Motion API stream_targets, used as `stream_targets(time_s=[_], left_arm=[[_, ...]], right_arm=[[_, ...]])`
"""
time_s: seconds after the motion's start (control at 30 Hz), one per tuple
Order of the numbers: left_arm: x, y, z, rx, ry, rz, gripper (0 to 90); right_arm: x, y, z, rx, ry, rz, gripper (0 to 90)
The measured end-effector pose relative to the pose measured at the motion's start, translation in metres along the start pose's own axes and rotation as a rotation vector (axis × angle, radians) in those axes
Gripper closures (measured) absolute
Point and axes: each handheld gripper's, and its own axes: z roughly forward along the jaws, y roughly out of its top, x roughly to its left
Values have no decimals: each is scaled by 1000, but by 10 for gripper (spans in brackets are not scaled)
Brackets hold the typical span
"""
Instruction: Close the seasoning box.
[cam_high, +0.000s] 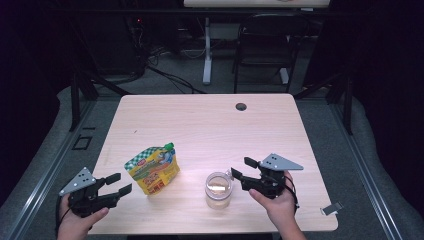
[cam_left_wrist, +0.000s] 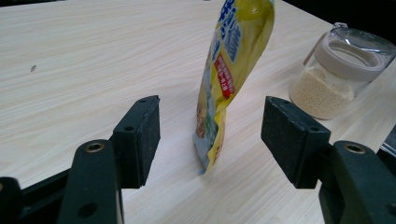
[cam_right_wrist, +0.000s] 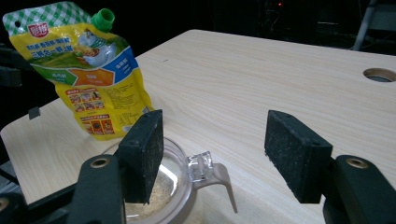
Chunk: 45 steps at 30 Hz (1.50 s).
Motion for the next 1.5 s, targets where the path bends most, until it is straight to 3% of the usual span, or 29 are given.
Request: stream_targets(time_s=[0.2, 0.4, 0.53, 0.7, 0.9, 1.0, 1.13, 1.23, 1.5], left_arm=[[9, -7, -8, -9, 17, -20, 380], [18, -16, -13, -26, 44, -37, 398], [23, -23, -12, -3, 88, -31, 412], [30, -31, -9, 2, 103, -66, 415], [38, -39, -7, 18, 147, -98, 411], [41, -43, -3, 37, 186, -102, 410], [45, -48, 2, 46, 191, -112, 408], [48, -50, 5, 55, 196, -115, 400], [51, -54, 12, 53, 188, -93, 393]], right_arm=[[-10, -4, -18, -10, -46, -6, 367], [-27, -12, -41, -40, -81, 72, 371], [-38, -20, -53, -39, -146, 75, 384], [-47, -30, -68, -18, -272, 13, 386], [-64, -45, -80, -19, -353, 41, 385], [-73, -54, -81, -21, -376, 63, 389], [-78, -62, -80, 6, -412, 26, 391], [-80, -67, -79, -8, -410, 5, 391], [-92, -77, -80, -58, -421, 19, 389]])
